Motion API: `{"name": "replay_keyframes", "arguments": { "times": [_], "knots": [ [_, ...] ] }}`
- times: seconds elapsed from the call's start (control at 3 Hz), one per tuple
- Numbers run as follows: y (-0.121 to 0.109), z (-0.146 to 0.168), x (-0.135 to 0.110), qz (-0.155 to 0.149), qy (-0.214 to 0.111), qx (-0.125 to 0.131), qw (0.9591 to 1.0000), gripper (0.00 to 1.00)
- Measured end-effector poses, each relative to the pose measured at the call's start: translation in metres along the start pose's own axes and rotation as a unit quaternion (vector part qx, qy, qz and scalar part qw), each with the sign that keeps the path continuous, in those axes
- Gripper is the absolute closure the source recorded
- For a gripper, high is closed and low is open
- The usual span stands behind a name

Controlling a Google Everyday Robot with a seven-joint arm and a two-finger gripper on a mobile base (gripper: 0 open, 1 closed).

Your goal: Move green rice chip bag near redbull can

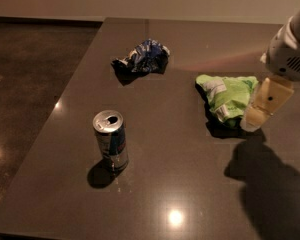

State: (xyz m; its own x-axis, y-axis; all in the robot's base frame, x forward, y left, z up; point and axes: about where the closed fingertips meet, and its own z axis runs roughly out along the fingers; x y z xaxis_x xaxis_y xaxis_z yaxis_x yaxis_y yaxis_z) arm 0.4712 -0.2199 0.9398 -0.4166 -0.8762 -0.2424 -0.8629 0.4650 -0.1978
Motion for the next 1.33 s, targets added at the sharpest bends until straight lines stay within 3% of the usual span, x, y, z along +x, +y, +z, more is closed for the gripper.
{"name": "replay_keyframes", "arguments": {
  "times": [0.33,0.67,1.0,1.33],
  "knots": [
    [-0.009,0.028,0.001,0.054,-0.006,0.002,0.9985,0.00],
    [-0.012,0.054,0.000,0.117,-0.007,0.019,0.9929,0.00],
    [-0.012,0.066,0.000,0.147,-0.008,0.028,0.9887,0.00],
    [-0.012,0.074,-0.002,0.171,-0.003,0.038,0.9846,0.18]
  ]
}}
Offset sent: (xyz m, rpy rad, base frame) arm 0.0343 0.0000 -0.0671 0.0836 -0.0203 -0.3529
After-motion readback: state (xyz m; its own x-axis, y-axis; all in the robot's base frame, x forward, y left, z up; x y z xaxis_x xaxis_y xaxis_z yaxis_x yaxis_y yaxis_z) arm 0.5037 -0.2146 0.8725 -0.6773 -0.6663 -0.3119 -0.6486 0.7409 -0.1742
